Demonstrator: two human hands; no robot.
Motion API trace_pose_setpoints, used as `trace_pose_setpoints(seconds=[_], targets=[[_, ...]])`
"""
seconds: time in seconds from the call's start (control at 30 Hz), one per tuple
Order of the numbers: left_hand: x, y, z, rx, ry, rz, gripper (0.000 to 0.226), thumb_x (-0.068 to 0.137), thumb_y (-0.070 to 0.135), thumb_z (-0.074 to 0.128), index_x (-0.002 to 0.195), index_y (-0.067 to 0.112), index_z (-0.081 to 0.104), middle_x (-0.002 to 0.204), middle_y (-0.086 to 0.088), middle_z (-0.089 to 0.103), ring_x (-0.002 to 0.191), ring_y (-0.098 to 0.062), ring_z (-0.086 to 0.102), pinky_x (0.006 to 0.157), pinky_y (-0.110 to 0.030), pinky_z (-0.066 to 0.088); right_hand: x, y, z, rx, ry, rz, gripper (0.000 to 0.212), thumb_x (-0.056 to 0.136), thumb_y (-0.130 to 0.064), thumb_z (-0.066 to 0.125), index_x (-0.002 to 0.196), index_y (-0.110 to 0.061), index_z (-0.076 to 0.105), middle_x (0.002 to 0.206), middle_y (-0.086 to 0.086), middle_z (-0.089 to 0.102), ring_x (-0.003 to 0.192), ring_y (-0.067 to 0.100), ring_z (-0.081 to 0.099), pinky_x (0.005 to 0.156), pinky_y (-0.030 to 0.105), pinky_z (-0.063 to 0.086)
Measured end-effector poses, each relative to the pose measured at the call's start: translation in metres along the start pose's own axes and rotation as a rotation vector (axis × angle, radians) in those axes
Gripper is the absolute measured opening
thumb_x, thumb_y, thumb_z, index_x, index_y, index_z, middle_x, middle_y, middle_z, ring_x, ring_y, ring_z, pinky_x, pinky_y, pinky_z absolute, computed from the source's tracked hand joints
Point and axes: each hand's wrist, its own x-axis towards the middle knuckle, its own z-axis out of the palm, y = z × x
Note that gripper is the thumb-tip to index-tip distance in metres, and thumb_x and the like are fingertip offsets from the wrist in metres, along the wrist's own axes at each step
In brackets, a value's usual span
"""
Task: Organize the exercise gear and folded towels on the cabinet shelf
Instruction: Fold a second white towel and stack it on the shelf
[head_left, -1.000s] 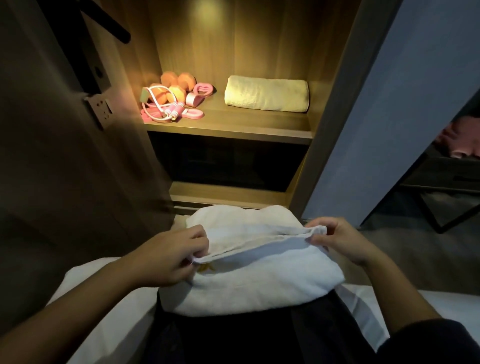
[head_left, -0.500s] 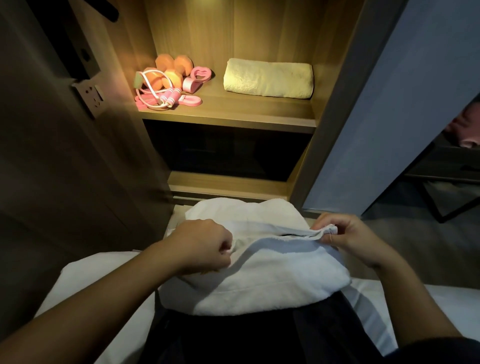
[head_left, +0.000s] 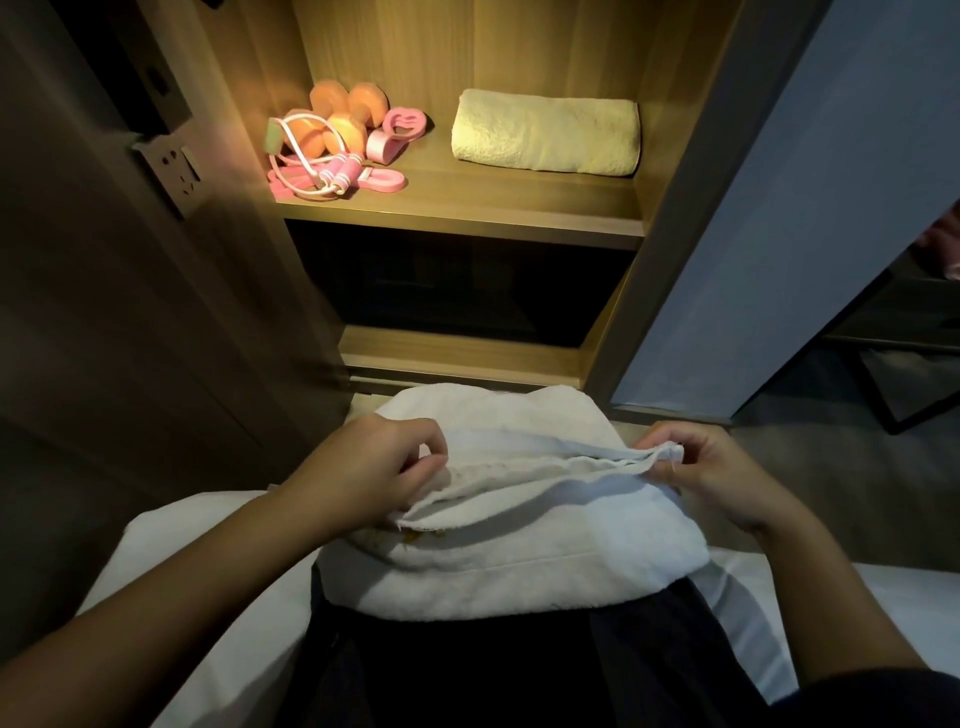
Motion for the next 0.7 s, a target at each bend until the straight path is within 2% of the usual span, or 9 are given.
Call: trace_pose_setpoints(seconds=[0.13,0.27,0.37,0.43,0.47,0.5,0.53,0.6,0.7], targets=[[0.010,-0.001,0.014,0.274,-0.084,-0.090,0.023,0.095,0.044,0.054,0.116,0.035,0.058,0.084,0.010,0.069,0.073,-0.007,0.059,0.060,-0.021,0.046,0.001,0.002,0.004,-0.031,-0.002,0.010,0.022,0.084,-0.004,0.069,0.083,-0.025,0.077,0.086,0.002,0.072,0.079,0.013,0.066,0.066,0.022,0.054],[0.016,-0.001,0.026,0.378,-0.097,-0.118,0.020,0.098,0.040,0.047,0.110,0.031,0.061,0.097,0.008,0.068,0.078,-0.009,0.056,0.061,-0.021,0.037,0.003,0.004,0.007,-0.058,0.008,0.026,0.023,0.086,-0.004,0.069,0.083,-0.026,0.077,0.086,-0.002,0.072,0.082,0.011,0.066,0.066,0.018,0.053],[0.016,-0.001,0.028,0.391,-0.093,-0.093,0.017,0.097,0.039,0.051,0.103,0.029,0.064,0.111,0.007,0.060,0.091,-0.008,0.052,0.079,-0.023,0.038,0.003,0.005,0.007,-0.069,0.010,0.023,0.022,0.086,-0.004,0.069,0.084,-0.025,0.076,0.086,-0.003,0.071,0.082,0.010,0.066,0.067,0.018,0.053],[0.016,-0.002,0.027,0.444,-0.080,-0.060,0.023,0.099,0.041,0.047,0.110,0.029,0.063,0.124,0.007,0.050,0.110,-0.010,0.046,0.096,-0.029,0.033,0.003,0.005,0.006,-0.066,0.005,0.029,0.019,0.086,-0.004,0.069,0.086,-0.022,0.076,0.087,-0.002,0.071,0.082,0.010,0.066,0.068,0.019,0.054],[0.016,-0.001,0.026,0.440,-0.081,-0.052,0.024,0.100,0.040,0.044,0.112,0.028,0.061,0.126,0.007,0.047,0.114,-0.010,0.045,0.099,-0.029,0.033,0.002,0.005,0.006,-0.057,0.003,0.033,0.019,0.086,-0.004,0.069,0.085,-0.022,0.076,0.086,-0.001,0.071,0.081,0.010,0.066,0.067,0.019,0.053],[0.016,0.001,0.025,0.393,-0.072,-0.052,0.020,0.101,0.037,0.043,0.111,0.028,0.058,0.123,0.005,0.049,0.108,-0.010,0.048,0.093,-0.024,0.037,0.002,0.006,0.005,-0.046,0.002,0.036,0.020,0.085,-0.003,0.070,0.085,-0.022,0.076,0.086,0.000,0.071,0.079,0.010,0.066,0.067,0.019,0.053],[0.016,0.003,0.024,0.336,-0.055,-0.065,0.013,0.101,0.034,0.042,0.106,0.027,0.053,0.112,0.005,0.053,0.094,-0.008,0.053,0.078,-0.016,0.038,0.001,0.006,0.005,-0.039,0.001,0.039,0.020,0.085,-0.003,0.069,0.084,-0.022,0.076,0.086,0.001,0.070,0.078,0.010,0.065,0.067,0.019,0.053],[0.014,0.005,0.021,0.282,-0.018,-0.105,0.007,0.102,0.029,0.042,0.096,0.028,0.039,0.081,0.008,0.052,0.064,-0.008,0.050,0.052,-0.012,0.027,0.000,0.008,0.003,-0.033,0.005,0.038,0.020,0.086,-0.003,0.069,0.084,-0.022,0.075,0.088,0.004,0.070,0.079,0.013,0.065,0.067,0.021,0.053],[0.010,0.007,0.015,0.262,0.048,-0.139,0.015,0.102,0.026,0.041,0.092,0.027,0.029,0.064,0.007,0.045,0.053,-0.010,0.044,0.045,-0.018,0.024,-0.001,0.007,-0.001,-0.025,0.031,0.005,0.022,0.086,-0.003,0.068,0.084,-0.023,0.075,0.088,0.004,0.070,0.082,0.015,0.065,0.067,0.024,0.054]])
